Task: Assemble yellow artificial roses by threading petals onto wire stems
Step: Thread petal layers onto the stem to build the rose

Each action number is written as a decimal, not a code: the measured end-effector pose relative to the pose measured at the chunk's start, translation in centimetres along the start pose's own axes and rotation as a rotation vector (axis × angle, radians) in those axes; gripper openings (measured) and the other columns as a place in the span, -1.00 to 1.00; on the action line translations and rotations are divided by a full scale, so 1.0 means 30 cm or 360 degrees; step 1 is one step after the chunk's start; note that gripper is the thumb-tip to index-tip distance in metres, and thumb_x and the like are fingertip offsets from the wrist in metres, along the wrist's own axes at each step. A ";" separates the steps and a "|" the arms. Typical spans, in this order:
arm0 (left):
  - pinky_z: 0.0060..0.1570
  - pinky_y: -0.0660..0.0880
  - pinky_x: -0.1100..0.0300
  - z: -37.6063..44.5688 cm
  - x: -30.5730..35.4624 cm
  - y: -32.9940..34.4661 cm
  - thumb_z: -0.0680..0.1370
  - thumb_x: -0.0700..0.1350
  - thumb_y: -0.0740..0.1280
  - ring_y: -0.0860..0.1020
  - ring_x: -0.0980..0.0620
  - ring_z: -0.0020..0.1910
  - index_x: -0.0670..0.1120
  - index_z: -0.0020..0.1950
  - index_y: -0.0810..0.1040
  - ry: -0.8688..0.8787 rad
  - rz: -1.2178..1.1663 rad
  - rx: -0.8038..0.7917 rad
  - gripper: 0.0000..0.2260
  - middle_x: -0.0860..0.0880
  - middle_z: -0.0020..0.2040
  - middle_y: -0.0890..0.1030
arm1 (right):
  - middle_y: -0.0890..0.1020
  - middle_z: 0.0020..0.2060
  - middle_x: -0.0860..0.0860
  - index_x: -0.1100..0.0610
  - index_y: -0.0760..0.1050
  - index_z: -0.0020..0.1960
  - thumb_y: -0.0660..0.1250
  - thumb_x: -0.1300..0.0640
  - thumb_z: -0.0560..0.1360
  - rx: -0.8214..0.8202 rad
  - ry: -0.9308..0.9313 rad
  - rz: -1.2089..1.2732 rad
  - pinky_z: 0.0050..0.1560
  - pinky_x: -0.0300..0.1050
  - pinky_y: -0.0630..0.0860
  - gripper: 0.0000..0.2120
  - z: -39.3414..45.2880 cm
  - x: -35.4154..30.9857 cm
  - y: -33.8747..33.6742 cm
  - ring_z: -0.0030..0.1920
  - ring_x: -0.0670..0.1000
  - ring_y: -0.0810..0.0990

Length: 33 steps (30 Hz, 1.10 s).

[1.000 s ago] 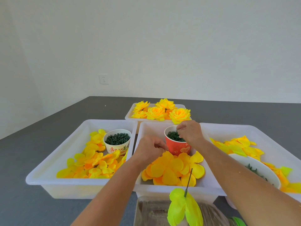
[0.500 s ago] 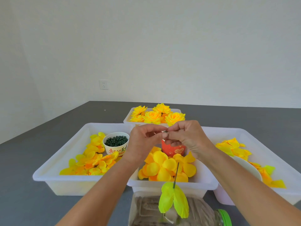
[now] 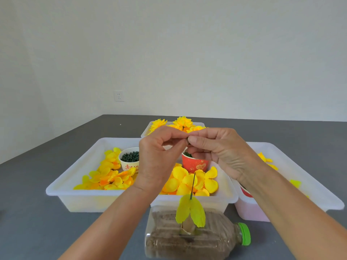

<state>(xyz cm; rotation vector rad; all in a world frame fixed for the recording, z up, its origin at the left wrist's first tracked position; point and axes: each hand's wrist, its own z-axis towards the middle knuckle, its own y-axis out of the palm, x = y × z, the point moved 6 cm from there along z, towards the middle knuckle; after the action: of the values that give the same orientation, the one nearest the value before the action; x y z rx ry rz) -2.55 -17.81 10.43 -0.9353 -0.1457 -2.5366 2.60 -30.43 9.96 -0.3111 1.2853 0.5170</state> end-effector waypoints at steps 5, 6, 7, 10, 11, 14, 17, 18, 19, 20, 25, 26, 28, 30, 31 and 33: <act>-0.15 0.52 0.31 -0.075 0.010 -0.002 0.40 -0.22 0.45 0.59 0.11 -0.23 0.01 -0.07 0.62 -0.0190 -0.0172 -0.0028 -0.82 0.04 -0.23 0.65 | 0.65 -0.38 0.08 0.17 0.67 -0.26 0.47 0.14 0.13 0.0131 -0.0077 0.0045 -0.30 -0.26 0.57 -0.80 -0.071 -0.005 -0.036 -0.36 -0.05 0.62; -0.15 0.52 0.29 -0.097 0.000 -0.008 0.41 -0.22 0.45 0.58 0.11 -0.23 0.02 -0.07 0.62 -0.0240 -0.0191 -0.0010 -0.83 0.02 -0.23 0.65 | 0.65 -0.39 0.07 0.16 0.67 -0.27 0.47 0.14 0.12 0.0160 -0.0095 0.0044 -0.30 -0.25 0.58 -0.81 -0.086 -0.002 -0.046 -0.37 -0.06 0.62; -0.16 0.53 0.26 -0.121 -0.012 -0.013 0.42 -0.23 0.45 0.58 0.10 -0.23 0.02 -0.09 0.63 -0.0299 -0.0189 -0.0002 -0.83 0.01 -0.22 0.65 | 0.65 -0.39 0.06 0.15 0.67 -0.28 0.47 0.14 0.12 0.0178 -0.0115 0.0034 -0.29 -0.26 0.58 -0.82 -0.100 0.003 -0.052 -0.37 -0.06 0.61; -0.19 0.53 0.28 -0.188 -0.052 -0.003 0.42 -0.24 0.45 0.58 0.09 -0.24 0.06 -0.13 0.64 -0.0492 -0.0124 -0.0098 -0.82 0.06 -0.23 0.67 | 0.66 -0.39 0.02 0.10 0.68 -0.30 0.47 0.14 0.13 0.0228 -0.0159 -0.0022 -0.29 -0.27 0.57 -0.85 -0.137 0.033 -0.057 -0.39 -0.07 0.61; -0.17 0.53 0.27 -0.204 -0.063 0.006 0.42 -0.24 0.45 0.59 0.08 -0.23 0.06 -0.14 0.65 -0.0539 -0.0096 -0.0144 -0.82 0.06 -0.23 0.67 | 0.67 -0.39 0.00 0.09 0.68 -0.30 0.46 0.16 0.15 0.0240 -0.0184 -0.0040 -0.30 -0.28 0.56 -0.88 -0.145 0.041 -0.054 -0.39 -0.07 0.61; -0.08 0.57 0.11 -0.225 -0.085 0.028 0.40 -0.27 0.46 0.64 -0.02 -0.16 -0.05 -0.12 0.66 -0.0641 -0.0090 -0.0181 -0.86 -0.03 -0.20 0.69 | 0.69 -0.35 -0.02 0.04 0.68 -0.30 0.45 0.19 0.18 0.0266 -0.0251 -0.0077 -0.34 -0.34 0.52 -0.88 -0.158 0.055 -0.050 -0.38 -0.11 0.63; -0.13 0.57 0.19 -0.227 -0.086 0.046 0.40 -0.30 0.45 0.64 0.00 -0.20 -0.06 -0.16 0.65 -0.0660 -0.0128 -0.0182 -0.86 -0.06 -0.21 0.69 | 0.70 -0.31 -0.01 0.03 0.67 -0.24 0.47 0.15 0.18 0.0285 -0.0294 -0.0156 -0.29 -0.34 0.53 -0.85 -0.167 0.067 -0.052 -0.32 -0.10 0.66; -0.18 0.56 0.24 -0.229 -0.086 0.050 0.40 -0.30 0.45 0.62 0.04 -0.23 -0.08 -0.17 0.65 -0.0671 -0.0161 -0.0185 -0.87 -0.06 -0.23 0.69 | 0.71 -0.28 0.00 0.02 0.67 -0.23 0.49 0.14 0.17 0.0290 -0.0304 -0.0195 -0.26 -0.33 0.54 -0.83 -0.170 0.073 -0.049 -0.27 -0.09 0.67; -0.22 0.53 0.28 -0.232 -0.086 0.054 0.40 -0.31 0.45 0.61 0.08 -0.27 -0.11 -0.17 0.65 -0.0688 -0.0209 -0.0187 -0.89 -0.06 -0.24 0.68 | 0.71 -0.25 0.00 0.02 0.67 -0.22 0.50 0.13 0.17 0.0298 -0.0314 -0.0222 -0.23 -0.31 0.55 -0.82 -0.173 0.078 -0.046 -0.24 -0.07 0.68; -0.25 0.52 0.30 -0.235 -0.087 0.056 0.40 -0.31 0.45 0.60 0.10 -0.29 -0.14 -0.17 0.65 -0.0703 -0.0253 -0.0183 -0.92 -0.07 -0.25 0.68 | 0.71 -0.25 0.01 0.02 0.67 -0.22 0.50 0.13 0.17 0.0304 -0.0326 -0.0230 -0.22 -0.30 0.55 -0.81 -0.175 0.083 -0.043 -0.22 -0.06 0.68; -0.24 0.51 0.23 -0.244 -0.099 0.051 0.36 -0.17 0.46 0.55 0.05 -0.29 -0.19 -0.21 0.64 -0.0739 -0.0364 -0.0128 -0.90 -0.17 -0.26 0.66 | 0.69 -0.38 0.05 0.07 0.63 -0.20 0.49 0.21 0.23 0.0237 -0.0378 -0.0319 -0.24 -0.30 0.56 -0.84 -0.175 0.095 -0.014 -0.32 -0.07 0.67; -0.24 0.50 0.22 -0.245 -0.099 0.051 0.33 -0.12 0.46 0.55 0.04 -0.29 -0.20 -0.22 0.64 -0.0742 -0.0381 -0.0120 -0.86 -0.18 -0.26 0.65 | 0.69 -0.38 0.03 0.06 0.63 -0.21 0.49 0.26 0.26 0.0242 -0.0387 -0.0336 -0.24 -0.31 0.56 -0.84 -0.174 0.097 -0.013 -0.32 -0.08 0.66; -0.23 0.50 0.20 -0.245 -0.098 0.051 0.30 -0.09 0.45 0.54 0.03 -0.30 -0.21 -0.22 0.63 -0.0738 -0.0395 -0.0112 -0.80 -0.20 -0.26 0.64 | 0.70 -0.35 -0.01 0.03 0.63 -0.22 0.48 0.33 0.29 0.0276 -0.0400 -0.0361 -0.25 -0.33 0.55 -0.78 -0.174 0.102 -0.016 -0.31 -0.12 0.66; -0.24 0.50 0.21 -0.245 -0.100 0.054 0.32 -0.11 0.45 0.53 0.04 -0.30 -0.23 -0.22 0.63 -0.0737 -0.0392 -0.0111 -0.82 -0.19 -0.27 0.64 | 0.70 -0.32 -0.03 0.01 0.64 -0.22 0.48 0.32 0.29 0.0301 -0.0392 -0.0372 -0.25 -0.31 0.56 -0.78 -0.175 0.108 -0.018 -0.29 -0.12 0.66; -0.25 0.50 0.24 -0.246 -0.102 0.055 0.33 -0.12 0.45 0.54 0.05 -0.30 -0.22 -0.22 0.63 -0.0738 -0.0397 -0.0108 -0.83 -0.17 -0.28 0.64 | 0.70 -0.31 -0.03 0.01 0.64 -0.21 0.48 0.31 0.29 0.0306 -0.0385 -0.0374 -0.24 -0.31 0.56 -0.79 -0.176 0.111 -0.019 -0.29 -0.12 0.66; -0.26 0.50 0.27 -0.247 -0.104 0.055 0.34 -0.14 0.45 0.54 0.07 -0.31 -0.21 -0.22 0.63 -0.0734 -0.0410 -0.0109 -0.86 -0.12 -0.30 0.64 | 0.71 -0.29 -0.01 0.03 0.64 -0.20 0.48 0.31 0.30 0.0308 -0.0377 -0.0377 -0.23 -0.29 0.57 -0.80 -0.176 0.116 -0.020 -0.27 -0.10 0.66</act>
<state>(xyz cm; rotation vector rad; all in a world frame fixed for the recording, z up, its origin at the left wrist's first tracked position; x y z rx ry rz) -4.13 -19.96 2.66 -1.6105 -0.3364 -2.5152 -0.77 -32.88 5.19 -0.2286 1.0421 0.2183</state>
